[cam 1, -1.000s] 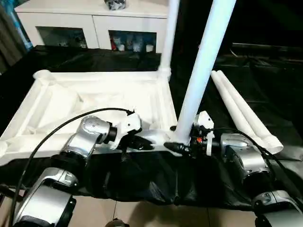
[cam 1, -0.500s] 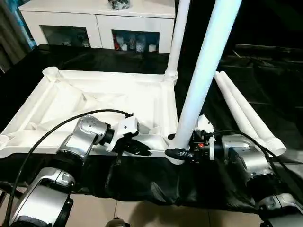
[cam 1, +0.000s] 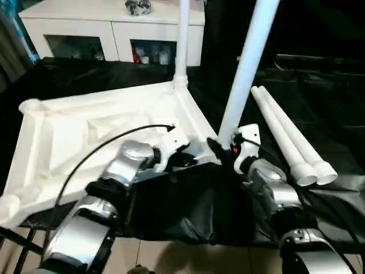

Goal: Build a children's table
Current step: Rotate leg to tighten

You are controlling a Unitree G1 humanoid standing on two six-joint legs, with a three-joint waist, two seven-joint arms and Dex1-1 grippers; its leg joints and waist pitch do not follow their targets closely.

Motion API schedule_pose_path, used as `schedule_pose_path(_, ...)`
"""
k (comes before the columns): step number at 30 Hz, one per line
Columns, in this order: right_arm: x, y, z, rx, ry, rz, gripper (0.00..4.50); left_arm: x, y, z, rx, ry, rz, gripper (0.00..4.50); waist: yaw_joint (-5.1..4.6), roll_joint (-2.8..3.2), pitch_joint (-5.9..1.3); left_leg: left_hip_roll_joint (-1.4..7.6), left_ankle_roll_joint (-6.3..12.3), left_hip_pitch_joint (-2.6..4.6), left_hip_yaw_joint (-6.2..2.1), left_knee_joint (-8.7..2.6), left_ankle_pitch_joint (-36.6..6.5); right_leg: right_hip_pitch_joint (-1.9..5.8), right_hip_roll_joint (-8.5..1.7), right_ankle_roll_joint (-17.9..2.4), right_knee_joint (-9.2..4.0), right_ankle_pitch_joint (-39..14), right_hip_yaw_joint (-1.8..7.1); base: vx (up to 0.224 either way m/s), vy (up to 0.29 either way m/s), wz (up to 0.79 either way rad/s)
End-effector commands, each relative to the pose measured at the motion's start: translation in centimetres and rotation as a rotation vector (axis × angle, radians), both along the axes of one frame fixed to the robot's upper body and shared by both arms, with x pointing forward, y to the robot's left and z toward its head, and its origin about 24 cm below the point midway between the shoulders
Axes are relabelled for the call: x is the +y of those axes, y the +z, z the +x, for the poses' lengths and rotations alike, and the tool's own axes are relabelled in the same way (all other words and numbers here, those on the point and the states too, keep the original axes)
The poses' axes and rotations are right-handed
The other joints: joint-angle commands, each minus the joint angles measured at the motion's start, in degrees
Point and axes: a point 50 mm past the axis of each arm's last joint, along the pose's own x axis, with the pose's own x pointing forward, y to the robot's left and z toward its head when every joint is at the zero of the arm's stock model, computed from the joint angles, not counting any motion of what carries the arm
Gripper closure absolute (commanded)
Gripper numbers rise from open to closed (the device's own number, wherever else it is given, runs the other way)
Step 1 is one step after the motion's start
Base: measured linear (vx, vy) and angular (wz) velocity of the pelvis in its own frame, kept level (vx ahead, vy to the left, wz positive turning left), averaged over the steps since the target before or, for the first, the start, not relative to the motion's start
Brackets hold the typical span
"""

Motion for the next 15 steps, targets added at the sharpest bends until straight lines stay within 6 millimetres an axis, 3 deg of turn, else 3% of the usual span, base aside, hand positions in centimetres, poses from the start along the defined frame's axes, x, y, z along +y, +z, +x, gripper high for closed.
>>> schedule_pose_path(1,2.6,-1.3,-0.9,0.055,0.094,-0.003,1.00,-3.0,0.7,-0.4,-0.033,-0.068,-0.090,4.50,-0.09,-0.35,-3.36,2.38,2.09,0.50,-1.02,-3.65,-11.6,2.53,-5.35,-9.9,-5.13,-14.8,3.04,0.000,0.000,0.00)
schedule_pose_path(8,2.3,-0.9,-0.8,0.007,0.176,-0.037,0.49,-2.1,0.5,-0.5,-0.041,-0.075,-0.070,4.50,0.05,-0.23,-3.34,2.49,2.92,0.60,-1.00,-3.66,-12.3,2.61,-5.39,-10.1,-5.28,-15.6,2.99,0.000,0.000,0.00)
schedule_pose_path(15,0.8,-0.5,-1.5,-0.014,0.388,-0.064,0.49,-0.3,0.4,-1.2,-0.018,-0.181,-0.053,4.50,0.17,-0.20,-3.47,2.65,4.34,0.26,-0.91,-3.48,-10.3,2.87,-5.24,-11.2,-4.75,-11.5,2.90,0.000,0.000,0.00)
